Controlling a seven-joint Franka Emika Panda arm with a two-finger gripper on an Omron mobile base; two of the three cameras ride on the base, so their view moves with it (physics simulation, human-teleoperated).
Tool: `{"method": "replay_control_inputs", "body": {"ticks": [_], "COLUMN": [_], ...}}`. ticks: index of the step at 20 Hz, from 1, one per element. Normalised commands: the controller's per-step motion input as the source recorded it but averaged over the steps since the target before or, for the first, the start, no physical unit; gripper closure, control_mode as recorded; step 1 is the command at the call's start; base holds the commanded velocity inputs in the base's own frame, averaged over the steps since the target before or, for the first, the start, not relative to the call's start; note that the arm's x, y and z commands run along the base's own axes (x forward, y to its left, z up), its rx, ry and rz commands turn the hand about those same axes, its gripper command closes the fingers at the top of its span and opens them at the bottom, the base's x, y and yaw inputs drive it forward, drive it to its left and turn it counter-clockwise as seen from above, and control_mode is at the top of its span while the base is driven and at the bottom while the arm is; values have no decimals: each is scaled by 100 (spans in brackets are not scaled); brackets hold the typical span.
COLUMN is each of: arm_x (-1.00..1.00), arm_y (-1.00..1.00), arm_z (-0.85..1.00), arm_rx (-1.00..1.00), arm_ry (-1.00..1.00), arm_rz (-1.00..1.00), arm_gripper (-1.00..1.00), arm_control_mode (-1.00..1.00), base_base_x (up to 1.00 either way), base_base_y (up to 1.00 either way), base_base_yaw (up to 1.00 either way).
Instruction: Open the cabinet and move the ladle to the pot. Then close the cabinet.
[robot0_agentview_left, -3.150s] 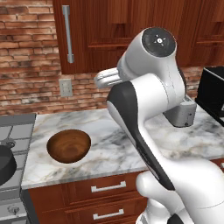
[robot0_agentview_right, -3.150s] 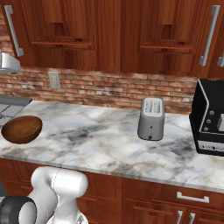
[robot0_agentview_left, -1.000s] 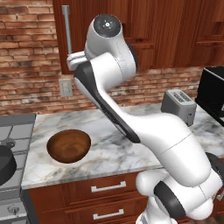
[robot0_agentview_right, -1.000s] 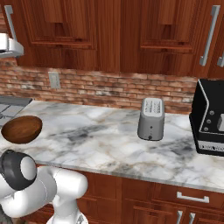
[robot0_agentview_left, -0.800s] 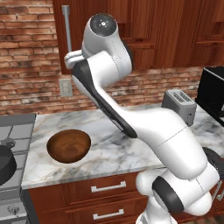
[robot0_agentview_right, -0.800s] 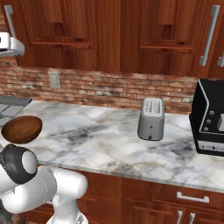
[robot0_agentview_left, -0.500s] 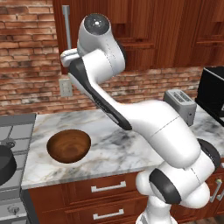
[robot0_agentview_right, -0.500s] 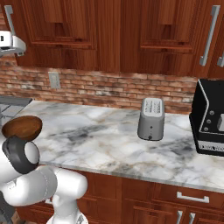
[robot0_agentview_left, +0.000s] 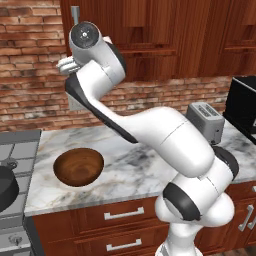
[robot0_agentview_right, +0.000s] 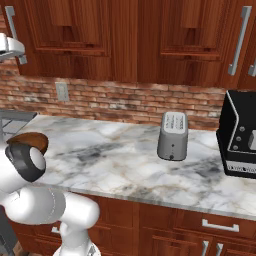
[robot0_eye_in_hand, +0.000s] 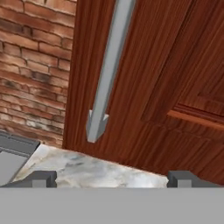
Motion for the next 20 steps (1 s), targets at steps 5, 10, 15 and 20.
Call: {"method": "replay_control_inputs", "body": {"ticks": [5, 10, 15, 20], "arm_x": [21, 16, 13, 14], "arm_y": [5, 0, 0, 0], "arm_z": [0, 0, 7, 0], "arm_rx": [0, 6, 11, 2], "arm_ry": [-3, 0, 0, -4], "arm_rz": [-8, -2, 0, 0], "arm_gripper": [-100, -100, -100, -100], "arm_control_mode": [-100, -100, -100, -100], "base_base_x": [0, 0, 0, 0], "base_base_y": [0, 0, 0, 0], "base_base_yaw": [0, 0, 0, 0]}}
